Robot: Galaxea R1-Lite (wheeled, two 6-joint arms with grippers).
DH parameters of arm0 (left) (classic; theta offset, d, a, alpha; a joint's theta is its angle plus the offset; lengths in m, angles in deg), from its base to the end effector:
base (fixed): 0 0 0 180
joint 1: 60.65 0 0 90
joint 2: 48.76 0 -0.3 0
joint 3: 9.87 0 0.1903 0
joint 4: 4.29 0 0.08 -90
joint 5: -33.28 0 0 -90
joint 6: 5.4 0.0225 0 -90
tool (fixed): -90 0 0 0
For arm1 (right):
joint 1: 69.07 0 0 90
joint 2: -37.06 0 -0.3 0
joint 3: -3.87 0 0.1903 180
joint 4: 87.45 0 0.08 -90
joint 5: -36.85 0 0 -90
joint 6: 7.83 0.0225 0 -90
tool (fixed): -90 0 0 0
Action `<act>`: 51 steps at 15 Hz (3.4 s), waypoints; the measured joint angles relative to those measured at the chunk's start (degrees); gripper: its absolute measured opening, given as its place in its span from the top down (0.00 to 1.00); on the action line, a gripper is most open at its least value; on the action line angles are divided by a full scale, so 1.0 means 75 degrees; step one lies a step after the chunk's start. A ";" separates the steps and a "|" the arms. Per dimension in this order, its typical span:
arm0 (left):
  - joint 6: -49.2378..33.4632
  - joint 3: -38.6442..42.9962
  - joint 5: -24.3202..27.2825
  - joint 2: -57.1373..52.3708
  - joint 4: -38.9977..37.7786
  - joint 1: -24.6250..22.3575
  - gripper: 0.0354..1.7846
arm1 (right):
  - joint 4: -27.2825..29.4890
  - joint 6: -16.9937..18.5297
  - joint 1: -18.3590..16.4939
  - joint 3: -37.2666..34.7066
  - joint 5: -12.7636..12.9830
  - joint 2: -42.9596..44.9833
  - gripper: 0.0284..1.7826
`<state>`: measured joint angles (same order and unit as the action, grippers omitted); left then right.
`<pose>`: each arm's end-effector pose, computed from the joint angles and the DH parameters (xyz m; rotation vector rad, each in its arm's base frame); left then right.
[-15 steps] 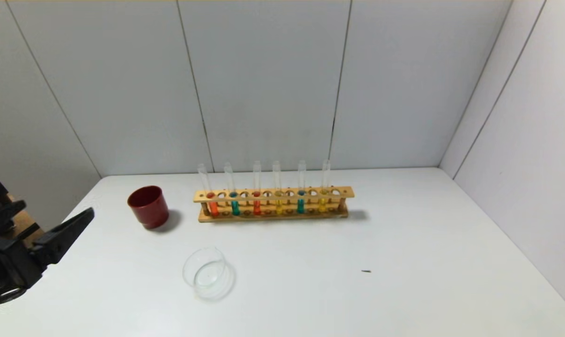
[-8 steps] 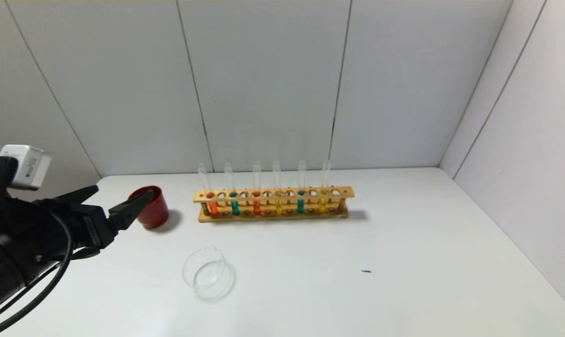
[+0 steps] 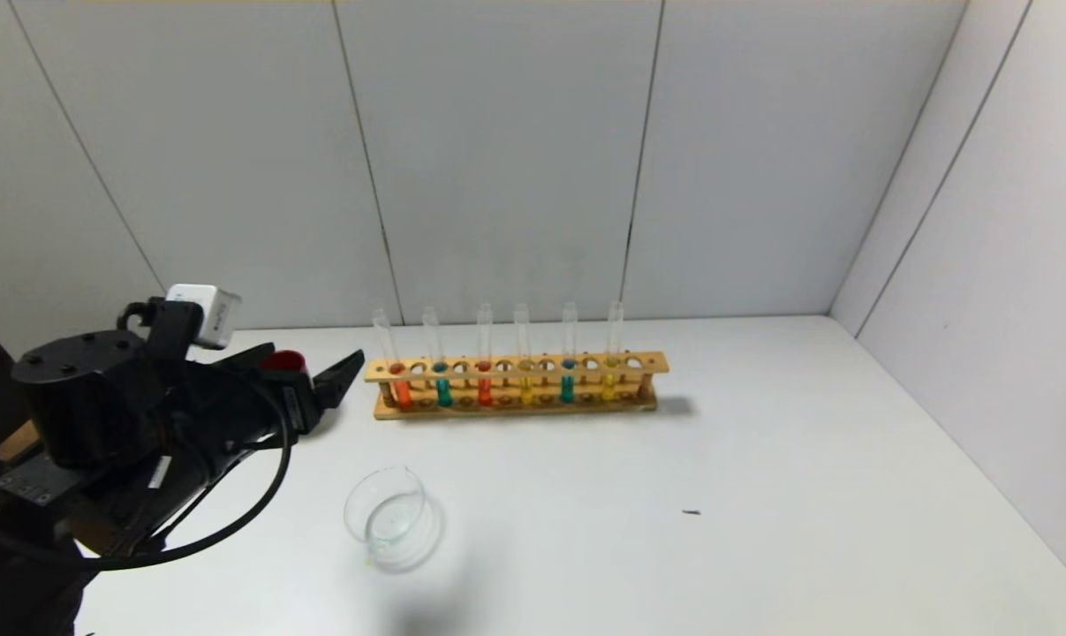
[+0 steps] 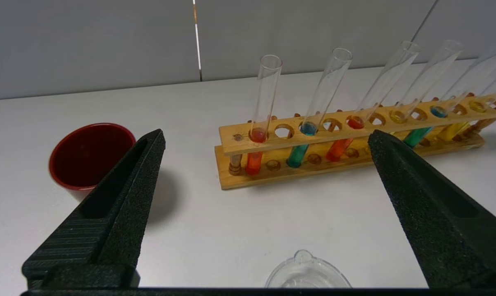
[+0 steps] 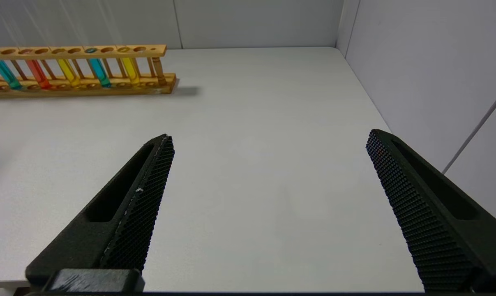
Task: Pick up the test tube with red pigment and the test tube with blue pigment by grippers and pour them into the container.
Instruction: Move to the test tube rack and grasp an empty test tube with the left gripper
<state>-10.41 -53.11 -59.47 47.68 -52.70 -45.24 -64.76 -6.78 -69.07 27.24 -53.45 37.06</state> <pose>0.2411 -0.0653 0.1372 -0.0738 0.0923 -0.2171 -0.0228 0.0001 0.0767 0.0183 -0.0118 0.0053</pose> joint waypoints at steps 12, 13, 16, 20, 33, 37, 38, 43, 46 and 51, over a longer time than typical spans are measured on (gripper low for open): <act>0.0686 -0.1087 -0.0535 0.3113 -0.1840 0.0150 0.03 | 0.0000 0.0000 0.0003 0.0000 0.0003 0.0000 0.04; 0.0692 -0.1191 -0.0533 0.3217 -0.1845 0.0150 0.03 | 0.0000 0.0000 0.0003 0.0000 0.0000 0.0000 0.04; 0.0689 -0.1502 -0.0535 0.3425 -0.1778 0.0146 0.03 | 0.0000 -0.0002 0.0003 0.0000 0.0003 0.0000 0.04; 0.0744 -0.1786 -0.0585 0.3532 -0.1760 0.0132 0.03 | 0.0000 0.0000 0.0003 0.0000 0.0003 0.0000 0.04; 0.0847 -0.2638 -0.0634 0.3636 -0.1377 0.0138 0.03 | 0.0000 -0.0002 0.0000 0.0000 0.0003 0.0000 0.04; 0.0855 -0.2781 -0.0632 0.3738 -0.1377 0.0132 0.03 | 0.0003 0.0000 0.0000 0.0000 0.0007 0.0000 0.04; 0.0850 -0.2804 -0.0632 0.3764 -0.1391 0.0128 0.03 | 0.0000 0.0000 0.0000 0.0000 0.0007 0.0000 0.04; 0.0847 -0.2911 -0.0640 0.3859 -0.1403 0.0102 0.03 | 0.0003 0.0000 0.0000 0.0000 0.0003 0.0000 0.04; 0.0832 -0.2940 -0.0644 0.3864 -0.1391 0.0099 0.03 | 0.0003 0.0000 0.0000 0.0000 0.0000 0.0000 0.04; 0.0832 -0.3002 -0.0662 0.3873 -0.1435 0.0091 0.10 | 0.0000 0.0000 0.0000 0.0000 0.0003 0.0000 0.04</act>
<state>-4.17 -75.62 -64.43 76.73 -63.46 -44.56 -64.76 -6.78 -69.07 27.24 -53.42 37.06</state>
